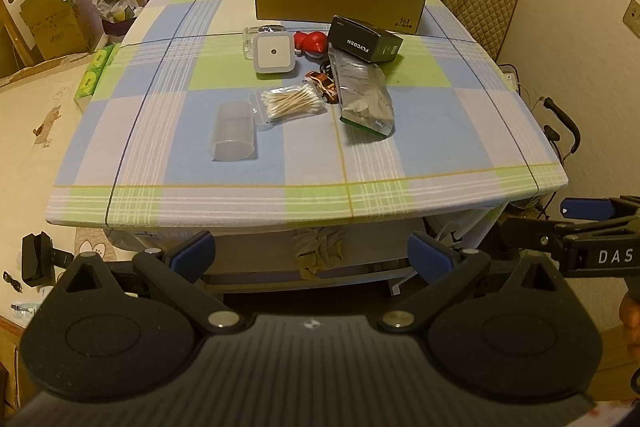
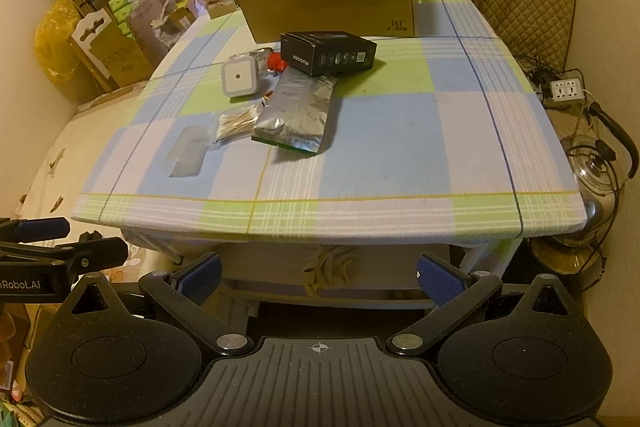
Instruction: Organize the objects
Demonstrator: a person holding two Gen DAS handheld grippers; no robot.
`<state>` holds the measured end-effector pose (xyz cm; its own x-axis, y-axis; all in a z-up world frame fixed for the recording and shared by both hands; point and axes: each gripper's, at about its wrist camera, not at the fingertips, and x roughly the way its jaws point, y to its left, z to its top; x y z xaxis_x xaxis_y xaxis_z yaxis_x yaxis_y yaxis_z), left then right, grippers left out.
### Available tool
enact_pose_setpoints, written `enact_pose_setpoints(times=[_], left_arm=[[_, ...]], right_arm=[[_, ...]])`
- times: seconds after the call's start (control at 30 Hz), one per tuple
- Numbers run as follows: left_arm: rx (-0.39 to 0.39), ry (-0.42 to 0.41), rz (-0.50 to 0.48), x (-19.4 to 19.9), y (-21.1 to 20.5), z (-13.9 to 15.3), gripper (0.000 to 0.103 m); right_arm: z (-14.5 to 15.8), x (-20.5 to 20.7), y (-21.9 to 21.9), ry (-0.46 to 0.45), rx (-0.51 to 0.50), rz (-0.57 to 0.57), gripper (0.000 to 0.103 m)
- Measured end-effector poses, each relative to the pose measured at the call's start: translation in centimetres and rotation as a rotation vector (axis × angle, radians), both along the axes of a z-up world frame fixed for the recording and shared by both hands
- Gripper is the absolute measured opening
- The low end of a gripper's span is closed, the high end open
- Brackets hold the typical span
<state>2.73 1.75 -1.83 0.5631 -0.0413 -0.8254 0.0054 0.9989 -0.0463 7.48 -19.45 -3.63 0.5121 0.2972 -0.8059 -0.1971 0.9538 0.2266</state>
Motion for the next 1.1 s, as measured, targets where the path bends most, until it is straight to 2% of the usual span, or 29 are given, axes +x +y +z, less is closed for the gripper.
enact_pose_setpoints(times=[0.67,1.1], left_arm=[[-0.006,0.021,-0.018,2.4,1.1,-0.2,0.101],[-0.006,0.033,-0.026,5.1,3.4,-0.8,0.101]], right_arm=[[-0.5,2.2,1.1,0.026,-0.015,-0.011,0.101],[-1.3,4.8,2.8,0.047,-0.021,-0.036,0.101]])
